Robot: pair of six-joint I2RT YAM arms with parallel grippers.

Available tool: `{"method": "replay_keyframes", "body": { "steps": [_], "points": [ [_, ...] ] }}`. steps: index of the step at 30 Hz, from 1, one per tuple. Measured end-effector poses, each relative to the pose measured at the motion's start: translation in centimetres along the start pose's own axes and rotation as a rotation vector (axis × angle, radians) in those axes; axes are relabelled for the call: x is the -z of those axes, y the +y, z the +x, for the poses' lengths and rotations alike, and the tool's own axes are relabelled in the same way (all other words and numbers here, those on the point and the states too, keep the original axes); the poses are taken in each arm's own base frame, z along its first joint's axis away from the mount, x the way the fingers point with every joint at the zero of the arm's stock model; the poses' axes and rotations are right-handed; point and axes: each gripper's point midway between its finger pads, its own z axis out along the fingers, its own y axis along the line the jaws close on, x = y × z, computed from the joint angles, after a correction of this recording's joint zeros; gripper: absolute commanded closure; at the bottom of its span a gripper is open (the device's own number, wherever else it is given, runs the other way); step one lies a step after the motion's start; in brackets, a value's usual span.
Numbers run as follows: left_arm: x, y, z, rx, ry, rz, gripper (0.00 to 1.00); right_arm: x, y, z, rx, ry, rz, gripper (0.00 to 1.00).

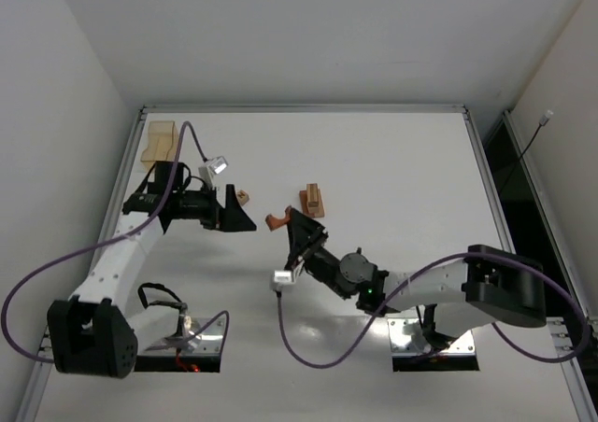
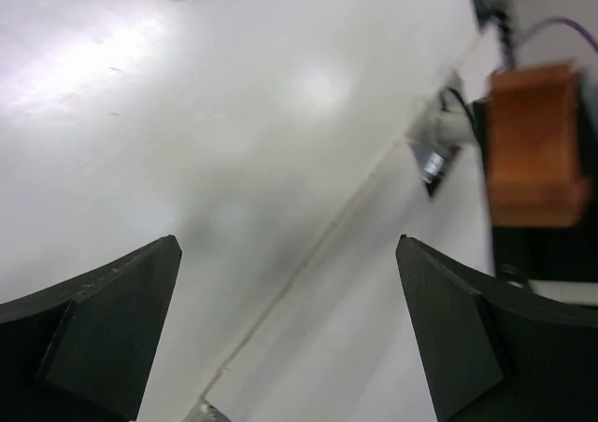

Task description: Build the wood block tower

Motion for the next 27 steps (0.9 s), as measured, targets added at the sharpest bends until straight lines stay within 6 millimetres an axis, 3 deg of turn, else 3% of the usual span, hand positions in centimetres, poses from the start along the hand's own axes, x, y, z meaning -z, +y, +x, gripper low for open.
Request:
{"method": "replay_keyframes", "body": {
  "steps": [3, 6, 9, 12, 15, 20, 23, 27],
  "points": [
    [1.2, 1.2, -1.1, -0.06, -0.114, -0.158, 0.0, -2.8, -1.0, 2.1, -0.192, 0.17, -0.047, 1.0],
    [2.6, 2.2, -2.2, -0.087, -0.215, -0.295, 0.0, -6.7, -3.5, 4.8, -0.448, 0.322, -0.101, 1.0],
    [3.9, 3.1, -3.6, -0.1, -0.301, -0.401, 0.0, -7.9, -5.5, 8.5, -0.679, 0.456, -0.118, 1.0],
    [5.3, 4.2, -4.8, -0.106, -0.375, -0.512, 0.0, -7.4, -4.7, 11.8, -0.87, 0.582, -0.195, 1.0],
    [6.6, 5.6, -5.5, -0.096, -0.422, -0.622, 0.0, -6.2, -1.8, 14.1, -1.079, 0.688, -0.313, 1.0],
    [7.8, 6.9, -5.9, -0.09, -0.454, -0.719, 0.0, -1.2, 3.4, 18.2, -1.492, 0.94, -0.411, 1.0],
    [8.1, 7.2, -5.9, -0.093, -0.456, -0.739, 0.0, 0.6, 4.4, 18.4, -1.712, 1.034, -0.411, 1.0],
    [8.2, 7.4, -6.0, -0.1, -0.457, -0.751, 0.0, 0.7, 4.5, 17.8, -1.958, 1.068, -0.4, 1.0]
  ]
}}
